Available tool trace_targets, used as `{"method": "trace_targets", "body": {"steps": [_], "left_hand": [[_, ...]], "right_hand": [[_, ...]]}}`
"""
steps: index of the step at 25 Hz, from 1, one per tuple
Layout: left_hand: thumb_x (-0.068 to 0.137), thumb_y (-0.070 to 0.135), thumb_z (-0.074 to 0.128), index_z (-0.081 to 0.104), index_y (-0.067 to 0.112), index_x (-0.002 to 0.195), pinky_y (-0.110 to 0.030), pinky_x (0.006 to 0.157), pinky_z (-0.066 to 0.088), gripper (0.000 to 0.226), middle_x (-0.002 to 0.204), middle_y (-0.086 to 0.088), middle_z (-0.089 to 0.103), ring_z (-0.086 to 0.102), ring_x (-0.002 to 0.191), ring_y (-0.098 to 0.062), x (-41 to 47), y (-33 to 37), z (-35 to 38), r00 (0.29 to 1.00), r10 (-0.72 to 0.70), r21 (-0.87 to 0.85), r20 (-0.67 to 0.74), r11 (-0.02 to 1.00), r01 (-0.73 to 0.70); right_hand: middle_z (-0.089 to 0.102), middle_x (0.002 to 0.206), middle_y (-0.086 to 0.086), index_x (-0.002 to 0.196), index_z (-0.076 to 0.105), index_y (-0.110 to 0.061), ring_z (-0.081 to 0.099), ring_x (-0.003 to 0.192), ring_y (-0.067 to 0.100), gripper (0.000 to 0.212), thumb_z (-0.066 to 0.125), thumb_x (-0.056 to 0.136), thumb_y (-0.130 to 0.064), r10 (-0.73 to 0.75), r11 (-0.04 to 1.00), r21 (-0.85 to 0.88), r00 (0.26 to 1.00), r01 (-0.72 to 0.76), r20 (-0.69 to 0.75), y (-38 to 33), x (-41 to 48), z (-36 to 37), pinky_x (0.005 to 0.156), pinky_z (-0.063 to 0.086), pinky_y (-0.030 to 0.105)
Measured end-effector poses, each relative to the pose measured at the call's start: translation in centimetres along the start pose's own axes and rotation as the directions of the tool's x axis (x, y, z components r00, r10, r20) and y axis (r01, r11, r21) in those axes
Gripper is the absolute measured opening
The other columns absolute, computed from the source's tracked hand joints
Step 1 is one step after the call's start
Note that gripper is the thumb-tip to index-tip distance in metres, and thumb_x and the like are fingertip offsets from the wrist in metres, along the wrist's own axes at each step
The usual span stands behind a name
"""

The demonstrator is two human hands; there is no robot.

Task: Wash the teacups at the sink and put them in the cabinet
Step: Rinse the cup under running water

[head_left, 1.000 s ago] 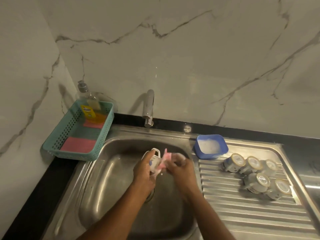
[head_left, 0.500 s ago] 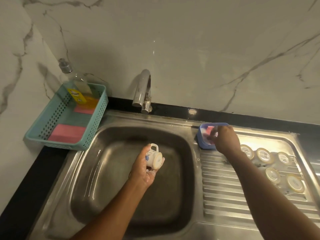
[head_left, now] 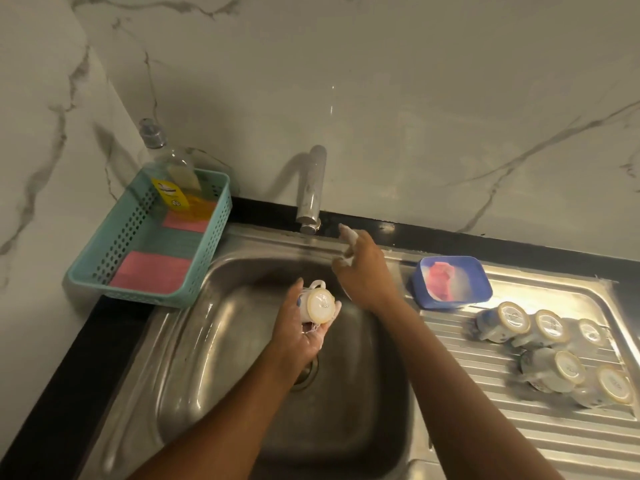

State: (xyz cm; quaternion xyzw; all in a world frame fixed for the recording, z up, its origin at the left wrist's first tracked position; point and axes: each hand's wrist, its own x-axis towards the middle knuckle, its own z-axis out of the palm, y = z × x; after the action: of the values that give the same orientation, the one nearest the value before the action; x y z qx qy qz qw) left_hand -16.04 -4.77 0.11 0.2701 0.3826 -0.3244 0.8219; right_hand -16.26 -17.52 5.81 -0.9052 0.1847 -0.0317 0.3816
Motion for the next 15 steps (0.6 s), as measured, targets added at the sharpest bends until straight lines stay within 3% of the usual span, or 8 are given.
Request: {"method": "trace_targets", "body": {"steps": [4, 7, 9, 11, 12, 13, 14, 15], "left_hand": [[0.090, 0.025, 0.074, 0.060, 0.005, 0.103, -0.051, 0.075, 0.062, 0.027, 0.112, -0.019, 0.066, 0.067, 0.110, -0.033, 0.0, 1.2, -0.3, 1.000, -0.029, -0.012, 0.004, 1.000, 0.029], [0.093, 0.027, 0.070, 0.060, 0.004, 0.114, -0.047, 0.068, 0.061, 0.033, 0.110, -0.020, 0.068, 0.067, 0.102, -0.033, 0.6, 2.7, -0.6, 0.999, -0.034, 0.006, 0.022, 0.999, 0.034], [0.095, 0.028, 0.067, 0.060, 0.004, 0.116, -0.042, 0.065, 0.062, 0.033, 0.107, -0.019, 0.070, 0.068, 0.100, -0.032, 1.2, 3.6, -1.0, 0.998, -0.046, 0.007, 0.042, 0.999, 0.045], [0.098, 0.029, 0.062, 0.062, 0.006, 0.107, -0.041, 0.068, 0.059, 0.025, 0.095, -0.016, 0.071, 0.069, 0.090, -0.028, 1.9, 4.0, -1.8, 0.999, -0.045, 0.013, 0.027, 0.999, 0.045], [0.099, 0.030, 0.060, 0.063, 0.007, 0.105, -0.039, 0.068, 0.058, 0.023, 0.090, -0.013, 0.071, 0.069, 0.086, -0.026, 2.1, 4.1, -2.2, 0.999, -0.040, 0.021, 0.029, 0.999, 0.040], [0.099, 0.029, 0.058, 0.065, 0.009, 0.101, -0.035, 0.065, 0.057, 0.021, 0.085, -0.010, 0.072, 0.070, 0.079, -0.023, 2.4, 4.2, -2.8, 0.999, -0.035, 0.038, 0.030, 0.999, 0.034], [0.097, 0.028, 0.058, 0.066, 0.010, 0.097, -0.030, 0.062, 0.056, 0.020, 0.079, -0.008, 0.071, 0.069, 0.072, -0.019, 2.5, 4.2, -3.4, 0.999, -0.037, 0.057, 0.027, 0.998, 0.035], [0.095, 0.027, 0.059, 0.067, 0.010, 0.094, -0.027, 0.059, 0.055, 0.019, 0.076, -0.006, 0.070, 0.069, 0.068, -0.018, 2.9, 4.3, -4.2, 0.999, -0.041, 0.067, 0.007, 0.997, 0.040]], "right_hand": [[0.039, 0.137, 0.005, 0.140, 0.045, -0.007, 0.046, 0.120, 0.024, 0.051, 0.061, 0.092, -0.006, 0.007, 0.996, -0.093, 0.997, 0.001, 0.082, -2.7, 2.5, 3.6, 0.090, 0.043, 0.025], [0.042, 0.136, 0.010, 0.136, 0.048, -0.003, 0.050, 0.118, 0.028, 0.045, 0.060, 0.093, -0.005, 0.027, 0.989, -0.146, 0.996, -0.015, 0.079, -3.4, 3.1, 5.3, 0.098, 0.051, 0.037], [0.053, 0.127, 0.010, 0.131, 0.051, -0.004, 0.058, 0.109, 0.026, 0.042, 0.063, 0.091, -0.005, 0.060, 0.995, -0.074, 0.998, -0.060, -0.008, -2.7, 3.1, 5.8, 0.090, 0.057, 0.038], [0.064, 0.113, 0.008, 0.127, 0.056, -0.008, 0.066, 0.095, 0.020, 0.035, 0.065, 0.092, -0.008, 0.231, 0.946, 0.240, 0.973, -0.218, -0.026, -2.3, 1.9, 6.8, 0.080, 0.060, 0.033], [0.068, 0.104, 0.008, 0.122, 0.060, -0.005, 0.067, 0.088, 0.018, 0.027, 0.062, 0.095, -0.007, 0.373, 0.760, 0.536, 0.922, -0.367, 0.102, -2.5, 1.2, 7.5, 0.078, 0.059, 0.031], [0.068, 0.096, 0.010, 0.114, 0.064, 0.000, 0.066, 0.084, 0.019, 0.019, 0.058, 0.096, -0.003, 0.432, 0.426, 0.757, 0.847, -0.495, 0.311, -2.7, 0.6, 8.4, 0.080, 0.057, 0.031], [0.066, 0.091, 0.014, 0.108, 0.064, 0.005, 0.065, 0.083, 0.022, 0.016, 0.054, 0.096, 0.001, 0.411, 0.087, 0.833, 0.782, -0.546, 0.469, -2.6, 0.4, 9.3, 0.085, 0.055, 0.032], [0.065, 0.091, 0.018, 0.106, 0.063, 0.008, 0.066, 0.083, 0.025, 0.017, 0.052, 0.094, 0.005, 0.388, -0.134, 0.824, 0.736, -0.550, 0.554, -2.1, 0.7, 10.3, 0.090, 0.054, 0.032]]}}
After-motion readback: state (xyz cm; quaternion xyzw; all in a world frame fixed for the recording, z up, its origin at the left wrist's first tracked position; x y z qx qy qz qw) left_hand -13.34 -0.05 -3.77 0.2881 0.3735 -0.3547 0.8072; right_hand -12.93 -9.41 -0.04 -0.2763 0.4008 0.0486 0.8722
